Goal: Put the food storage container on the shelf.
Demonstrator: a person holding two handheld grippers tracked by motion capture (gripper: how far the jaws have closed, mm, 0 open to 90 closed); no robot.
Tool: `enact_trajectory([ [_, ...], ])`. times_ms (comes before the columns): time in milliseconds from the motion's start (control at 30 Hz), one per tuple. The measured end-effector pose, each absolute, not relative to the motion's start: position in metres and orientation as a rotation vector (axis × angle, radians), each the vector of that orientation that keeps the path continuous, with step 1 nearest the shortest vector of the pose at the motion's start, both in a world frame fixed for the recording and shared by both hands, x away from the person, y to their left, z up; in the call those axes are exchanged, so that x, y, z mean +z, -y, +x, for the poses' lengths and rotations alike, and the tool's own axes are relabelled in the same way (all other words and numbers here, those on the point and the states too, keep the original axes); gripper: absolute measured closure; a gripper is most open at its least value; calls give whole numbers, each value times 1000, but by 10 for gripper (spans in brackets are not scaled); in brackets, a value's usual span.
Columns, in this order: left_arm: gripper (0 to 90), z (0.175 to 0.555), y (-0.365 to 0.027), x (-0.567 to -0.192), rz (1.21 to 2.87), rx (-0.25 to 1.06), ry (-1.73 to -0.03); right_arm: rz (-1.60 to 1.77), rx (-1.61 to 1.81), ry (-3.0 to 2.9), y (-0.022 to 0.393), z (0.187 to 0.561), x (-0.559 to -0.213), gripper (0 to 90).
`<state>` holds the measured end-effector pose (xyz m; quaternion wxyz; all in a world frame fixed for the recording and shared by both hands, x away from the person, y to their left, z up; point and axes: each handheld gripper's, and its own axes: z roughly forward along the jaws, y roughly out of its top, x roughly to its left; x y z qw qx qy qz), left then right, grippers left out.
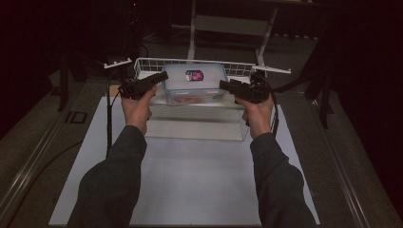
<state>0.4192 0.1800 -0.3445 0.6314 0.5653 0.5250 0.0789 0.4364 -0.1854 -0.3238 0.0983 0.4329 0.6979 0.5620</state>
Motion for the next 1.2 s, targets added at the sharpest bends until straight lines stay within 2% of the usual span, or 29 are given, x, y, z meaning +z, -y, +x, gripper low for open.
enact_trajectory([
  [300,704,381,-176,-328,1443,332,-994,1151,1651,-2032,189,412,-316,424],
  [333,756,377,-175,-327,1462,350,-975,1136,1655,-2034,191,408,-316,424],
  [467,863,366,-163,-330,1591,432,-913,1115,1670,-2041,196,399,-318,424],
  [500,863,363,-151,-335,1694,510,-894,1106,1672,-2046,198,394,-320,424],
  [567,884,363,-143,-339,1756,576,-898,1083,1689,-2064,203,385,-326,423],
  [667,883,370,-137,-345,1820,615,-933,1079,1708,-2071,208,377,-332,423],
  [933,840,379,-136,-354,1828,589,-974,1081,1663,-2111,215,365,-350,422],
  [1067,742,372,-139,-356,1838,545,-945,1060,1596,-2136,218,356,-359,412],
  [1200,629,356,-143,-360,1857,557,-901,999,1437,-2173,218,346,-367,411],
])
